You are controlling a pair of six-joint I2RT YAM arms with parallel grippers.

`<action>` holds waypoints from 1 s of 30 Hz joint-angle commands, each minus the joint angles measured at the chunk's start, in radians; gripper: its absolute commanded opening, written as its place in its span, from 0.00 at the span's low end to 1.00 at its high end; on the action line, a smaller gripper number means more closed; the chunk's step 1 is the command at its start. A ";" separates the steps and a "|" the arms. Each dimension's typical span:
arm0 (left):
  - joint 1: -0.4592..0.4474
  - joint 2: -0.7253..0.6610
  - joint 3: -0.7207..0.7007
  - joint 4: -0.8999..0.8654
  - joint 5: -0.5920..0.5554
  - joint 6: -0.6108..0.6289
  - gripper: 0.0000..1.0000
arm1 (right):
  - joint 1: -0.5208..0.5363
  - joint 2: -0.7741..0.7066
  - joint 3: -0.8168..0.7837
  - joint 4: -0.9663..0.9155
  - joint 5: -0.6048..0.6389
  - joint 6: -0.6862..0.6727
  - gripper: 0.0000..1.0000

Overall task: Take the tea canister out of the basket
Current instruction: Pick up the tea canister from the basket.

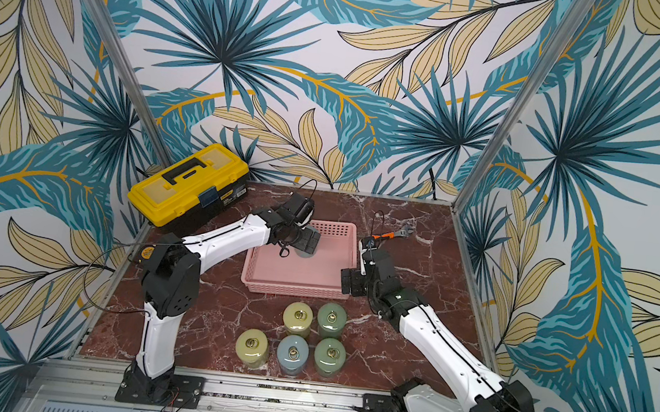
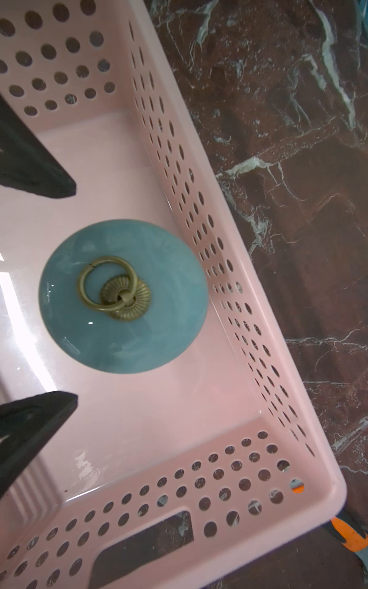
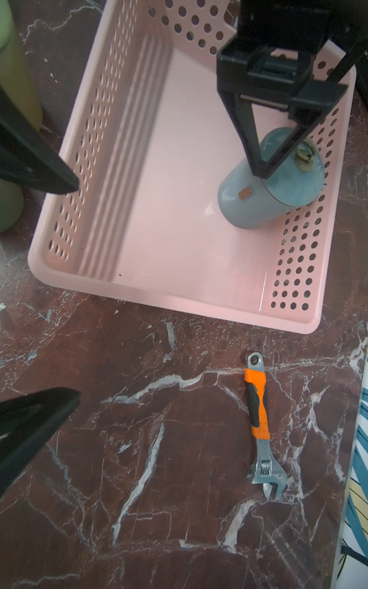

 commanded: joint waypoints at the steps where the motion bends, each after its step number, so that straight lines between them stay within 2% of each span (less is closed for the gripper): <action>1: -0.004 0.026 0.078 0.030 -0.012 0.011 1.00 | -0.002 0.006 -0.022 0.010 0.000 -0.002 0.99; 20: -0.002 0.144 0.166 0.038 -0.021 0.019 1.00 | -0.002 0.023 -0.016 0.010 -0.009 -0.004 0.99; 27: -0.002 0.151 0.167 0.039 -0.026 0.022 0.94 | -0.003 0.029 -0.015 0.010 -0.007 -0.005 0.99; 30: -0.001 0.152 0.167 0.037 -0.023 0.023 0.88 | -0.002 0.030 -0.015 0.010 -0.005 -0.005 0.99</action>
